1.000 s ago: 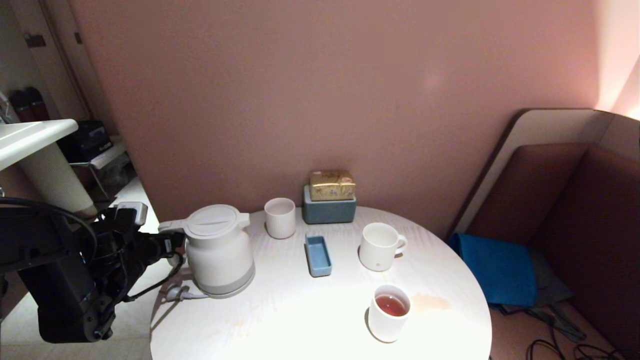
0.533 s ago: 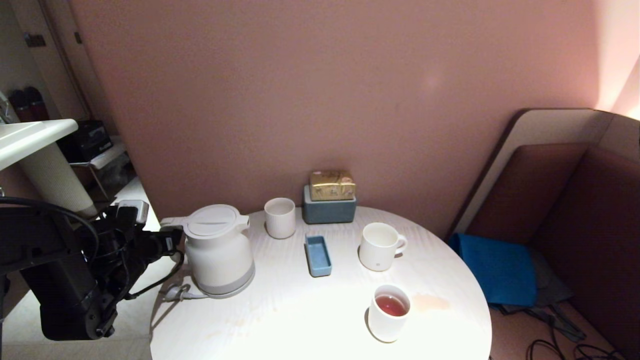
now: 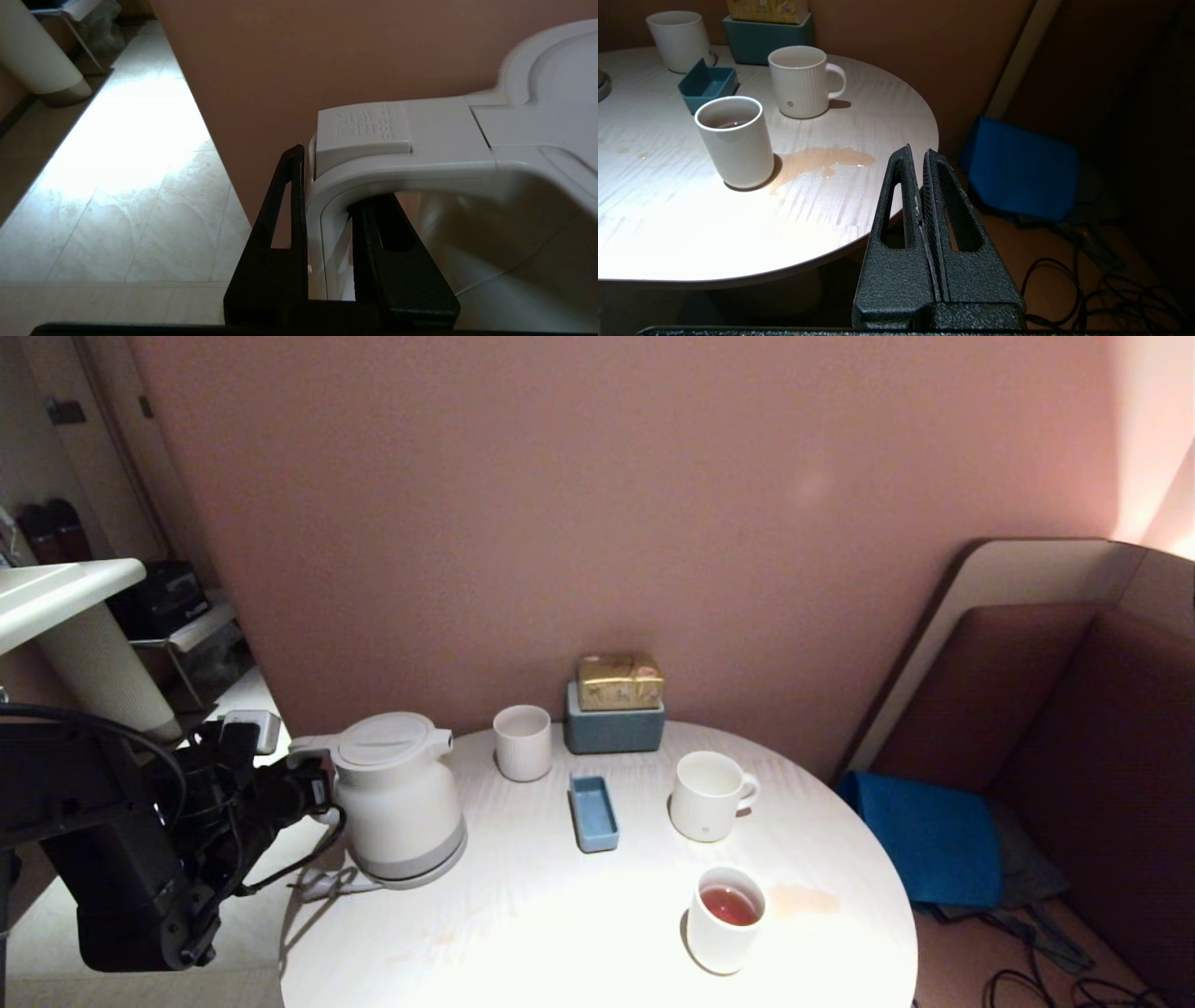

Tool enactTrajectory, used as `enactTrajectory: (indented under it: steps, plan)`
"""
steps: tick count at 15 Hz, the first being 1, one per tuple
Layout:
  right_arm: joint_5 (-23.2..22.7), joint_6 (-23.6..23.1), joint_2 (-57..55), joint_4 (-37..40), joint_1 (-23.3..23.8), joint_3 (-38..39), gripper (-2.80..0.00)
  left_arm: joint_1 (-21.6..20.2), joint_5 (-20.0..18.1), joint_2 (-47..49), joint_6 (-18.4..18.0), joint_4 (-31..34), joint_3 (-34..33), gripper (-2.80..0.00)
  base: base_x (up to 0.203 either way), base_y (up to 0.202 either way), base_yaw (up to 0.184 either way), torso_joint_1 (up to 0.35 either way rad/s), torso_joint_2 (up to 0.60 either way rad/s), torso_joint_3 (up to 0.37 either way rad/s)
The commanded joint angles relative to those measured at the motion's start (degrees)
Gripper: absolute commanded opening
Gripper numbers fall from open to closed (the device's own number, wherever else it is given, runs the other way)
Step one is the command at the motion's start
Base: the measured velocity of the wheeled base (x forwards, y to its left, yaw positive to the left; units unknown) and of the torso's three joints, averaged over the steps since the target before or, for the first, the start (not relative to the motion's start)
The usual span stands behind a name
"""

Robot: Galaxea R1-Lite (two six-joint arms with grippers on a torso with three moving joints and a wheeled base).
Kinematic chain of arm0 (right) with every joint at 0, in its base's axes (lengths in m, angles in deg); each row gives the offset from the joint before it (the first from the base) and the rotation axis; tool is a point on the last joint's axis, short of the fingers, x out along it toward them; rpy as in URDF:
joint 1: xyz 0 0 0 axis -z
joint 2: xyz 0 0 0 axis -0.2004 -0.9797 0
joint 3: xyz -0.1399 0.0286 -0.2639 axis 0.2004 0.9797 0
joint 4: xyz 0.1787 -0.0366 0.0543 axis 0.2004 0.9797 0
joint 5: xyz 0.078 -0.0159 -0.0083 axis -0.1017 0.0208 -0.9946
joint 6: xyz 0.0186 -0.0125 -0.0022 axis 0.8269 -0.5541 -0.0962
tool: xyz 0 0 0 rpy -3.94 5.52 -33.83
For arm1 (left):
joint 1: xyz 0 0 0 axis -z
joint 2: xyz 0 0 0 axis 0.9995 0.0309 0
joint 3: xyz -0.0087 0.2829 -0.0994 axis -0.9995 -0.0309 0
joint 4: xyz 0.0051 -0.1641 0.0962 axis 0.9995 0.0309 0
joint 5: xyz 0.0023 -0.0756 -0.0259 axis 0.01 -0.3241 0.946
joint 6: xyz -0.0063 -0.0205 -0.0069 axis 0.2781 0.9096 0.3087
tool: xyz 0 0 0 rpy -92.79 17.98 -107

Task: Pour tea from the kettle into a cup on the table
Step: Pick up the kettle

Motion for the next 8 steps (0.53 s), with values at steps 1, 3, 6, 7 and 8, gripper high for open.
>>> enactTrajectory:
  steps: [1,3,6,7,8]
  plan:
    - [0.0,0.0,-0.1,0.0,0.0,0.0,-2.8,0.0,0.1,-0.2,-0.1,-2.7,-0.1,-2.8,0.0,0.0,0.0,0.0,0.0,0.0]
    - [0.0,0.0,-0.1,0.0,0.0,0.0,-2.8,0.0,0.1,-0.2,-0.1,-2.7,-0.2,-2.8,0.0,0.0,0.0,0.0,0.0,0.0]
    - [0.0,0.0,-0.1,0.0,0.0,0.0,-2.8,0.1,0.1,-0.5,-0.1,-2.7,-0.4,-2.8,0.0,0.0,0.0,0.0,0.0,0.0]
    - [0.0,0.0,-0.1,0.0,0.0,0.0,-2.8,0.2,0.0,-0.7,-0.1,-2.7,-0.5,-2.8,0.0,0.0,0.0,0.0,0.0,0.0]
    - [0.0,0.0,-0.1,0.0,0.0,0.0,-2.8,0.3,0.0,-1.3,0.1,-2.7,-0.6,-2.8,0.0,0.0,0.0,0.0,0.0,0.0]
